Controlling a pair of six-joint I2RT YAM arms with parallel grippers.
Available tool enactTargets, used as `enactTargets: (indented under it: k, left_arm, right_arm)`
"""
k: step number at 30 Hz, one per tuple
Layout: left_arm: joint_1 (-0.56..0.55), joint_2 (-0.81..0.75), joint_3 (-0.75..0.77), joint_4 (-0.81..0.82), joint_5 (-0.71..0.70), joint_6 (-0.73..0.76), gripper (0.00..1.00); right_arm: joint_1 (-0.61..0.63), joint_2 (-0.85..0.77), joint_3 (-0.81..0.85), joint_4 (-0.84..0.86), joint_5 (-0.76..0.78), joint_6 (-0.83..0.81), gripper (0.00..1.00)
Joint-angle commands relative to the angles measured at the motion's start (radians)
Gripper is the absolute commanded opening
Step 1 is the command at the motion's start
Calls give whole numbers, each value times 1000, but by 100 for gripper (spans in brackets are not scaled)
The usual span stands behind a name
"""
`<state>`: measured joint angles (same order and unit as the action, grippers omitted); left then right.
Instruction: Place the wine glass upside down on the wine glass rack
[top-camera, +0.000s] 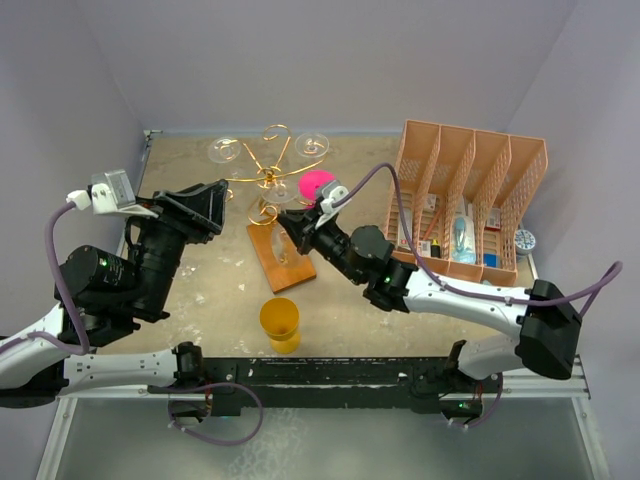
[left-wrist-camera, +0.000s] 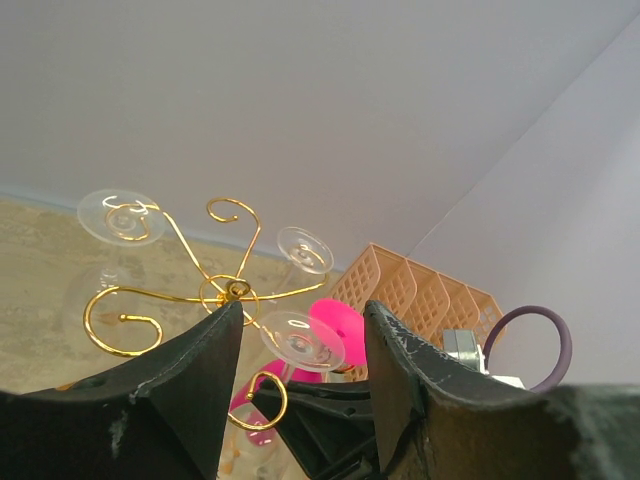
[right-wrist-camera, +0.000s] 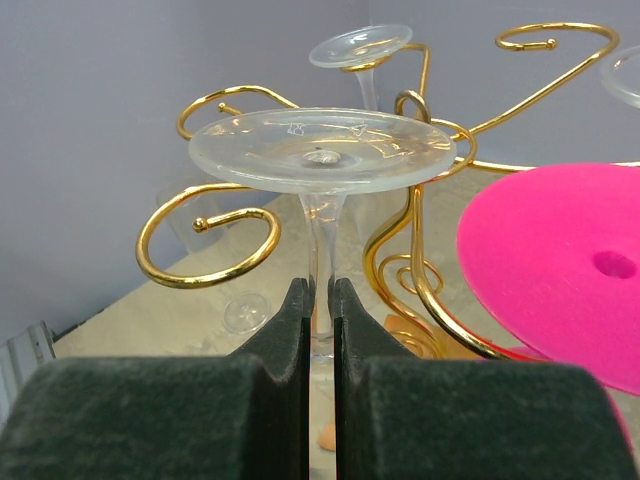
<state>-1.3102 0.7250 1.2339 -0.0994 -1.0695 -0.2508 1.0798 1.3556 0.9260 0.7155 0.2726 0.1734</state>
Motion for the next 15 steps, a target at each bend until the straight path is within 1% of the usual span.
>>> enactTargets:
  k: [1, 7, 12, 15]
  left_arm:
    - [-1, -6, 0, 4, -8, 5, 49]
    - [-1, -7, 1, 4, -8, 5, 49]
    - [-1, -4, 1, 4, -10, 7, 49]
    - [-2, -5, -1, 4, -10, 5, 49]
  right_arm:
    - [5, 12, 76, 96, -2, 13, 0]
    - [4, 43, 87, 104, -30, 14, 0]
    - [4, 66, 101, 96, -113, 31, 0]
    - [4, 78, 113, 96, -126, 31, 0]
